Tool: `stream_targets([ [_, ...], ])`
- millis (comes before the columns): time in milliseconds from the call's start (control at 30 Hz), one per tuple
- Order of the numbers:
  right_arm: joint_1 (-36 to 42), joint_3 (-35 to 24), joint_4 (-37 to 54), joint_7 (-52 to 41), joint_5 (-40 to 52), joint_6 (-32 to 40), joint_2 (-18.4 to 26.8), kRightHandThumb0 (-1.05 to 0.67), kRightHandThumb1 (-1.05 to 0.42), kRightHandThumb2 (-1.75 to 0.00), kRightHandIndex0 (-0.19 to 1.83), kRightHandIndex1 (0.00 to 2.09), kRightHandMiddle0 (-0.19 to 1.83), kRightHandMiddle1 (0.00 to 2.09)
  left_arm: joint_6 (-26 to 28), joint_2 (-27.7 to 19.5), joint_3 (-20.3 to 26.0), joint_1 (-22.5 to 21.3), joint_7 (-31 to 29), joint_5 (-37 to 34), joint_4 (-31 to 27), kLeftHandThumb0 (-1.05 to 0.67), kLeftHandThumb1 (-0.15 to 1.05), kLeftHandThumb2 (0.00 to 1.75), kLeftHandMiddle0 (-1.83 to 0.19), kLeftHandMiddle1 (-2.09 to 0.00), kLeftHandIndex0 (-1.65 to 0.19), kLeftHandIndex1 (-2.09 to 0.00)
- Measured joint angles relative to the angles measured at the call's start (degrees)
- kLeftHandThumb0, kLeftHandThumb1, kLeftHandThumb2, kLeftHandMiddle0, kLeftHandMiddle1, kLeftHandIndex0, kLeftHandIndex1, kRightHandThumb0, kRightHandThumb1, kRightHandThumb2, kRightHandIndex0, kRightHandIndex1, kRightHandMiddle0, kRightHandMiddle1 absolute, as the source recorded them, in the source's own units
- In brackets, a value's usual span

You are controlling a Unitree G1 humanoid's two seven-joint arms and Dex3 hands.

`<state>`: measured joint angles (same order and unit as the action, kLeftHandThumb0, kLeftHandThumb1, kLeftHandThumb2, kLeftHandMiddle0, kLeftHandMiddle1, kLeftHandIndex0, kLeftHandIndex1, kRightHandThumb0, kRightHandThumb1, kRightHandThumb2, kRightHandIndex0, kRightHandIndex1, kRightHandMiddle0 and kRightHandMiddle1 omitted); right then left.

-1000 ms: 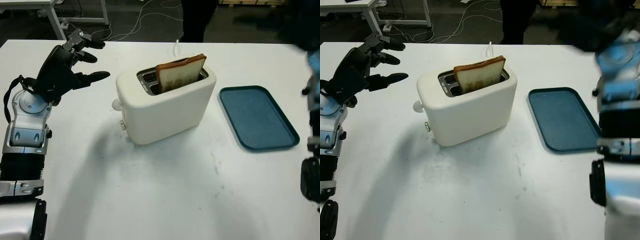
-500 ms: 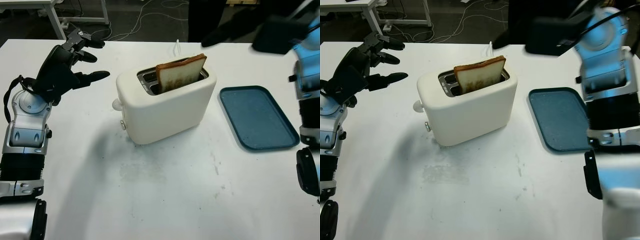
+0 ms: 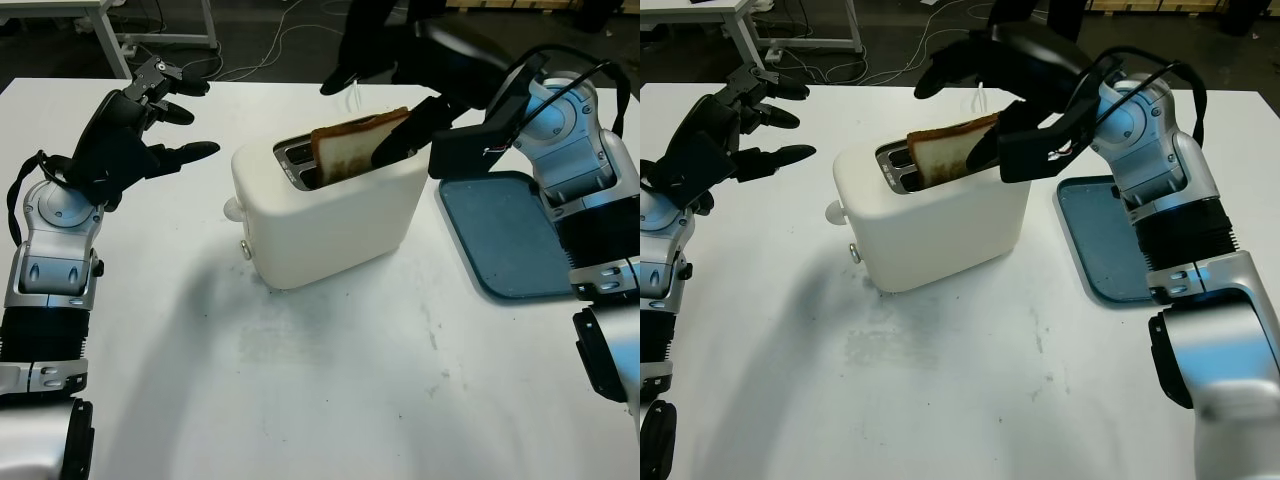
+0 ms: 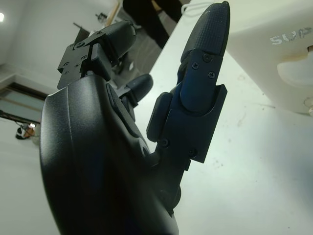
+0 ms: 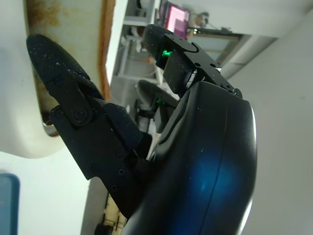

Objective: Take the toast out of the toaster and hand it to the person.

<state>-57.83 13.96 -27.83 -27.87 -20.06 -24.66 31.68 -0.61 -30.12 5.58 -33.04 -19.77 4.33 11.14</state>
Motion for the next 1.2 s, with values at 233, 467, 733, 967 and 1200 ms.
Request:
stream_targets([
  [233, 0.13, 0.19, -4.45, 0.00, -0.11, -0.24, -1.51, -0.65, -0.64, 0.00, 0.25, 0.81, 0.52, 0.27, 0.00, 0.00, 0.00, 0.00, 0.07, 0.00, 0.00, -0.73, 0.86, 0.00, 0.00, -1.22, 0.00, -1.09],
  [467, 0.04, 1.56, -7.62, 1.76, -2.08, -1.83, -1.59, -0.53, -0.69, 0.00, 0.31, 0.73, 0.57, 0.23, -0.03, 0.00, -0.01, 0.01, 0.42, 0.02, 0.00, -0.73, 0.86, 0.00, 0.00, -1.23, 0.00, -1.10],
  [733, 0.02, 2.52, -11.20, 4.28, -2.50, -3.29, -2.98, -0.40, -0.71, -0.01, 0.47, 0.75, 0.67, 0.23, -0.16, 0.00, -0.02, 0.01, 0.45, 0.01, 0.04, -0.71, 0.86, 0.00, 0.00, -1.22, 0.00, -1.09],
  [967, -0.23, 2.49, -14.00, 6.78, -3.33, -7.60, -3.16, -0.37, -0.84, -0.01, 1.09, 1.13, 1.11, 0.59, -0.25, 0.00, -0.04, 0.02, 0.45, 0.03, 0.06, -0.71, 0.86, 0.00, 0.00, -1.22, 0.00, -1.09],
  [1200, -0.61, 2.88, -15.41, 9.66, -5.58, -9.30, -3.15, -0.49, -0.92, -0.35, 0.98, 1.74, 0.86, 1.32, -0.27, 0.01, -0.04, 0.02, 0.46, 0.01, 0.07, -0.71, 0.85, 0.01, 0.00, -1.23, 0.00, -1.10],
])
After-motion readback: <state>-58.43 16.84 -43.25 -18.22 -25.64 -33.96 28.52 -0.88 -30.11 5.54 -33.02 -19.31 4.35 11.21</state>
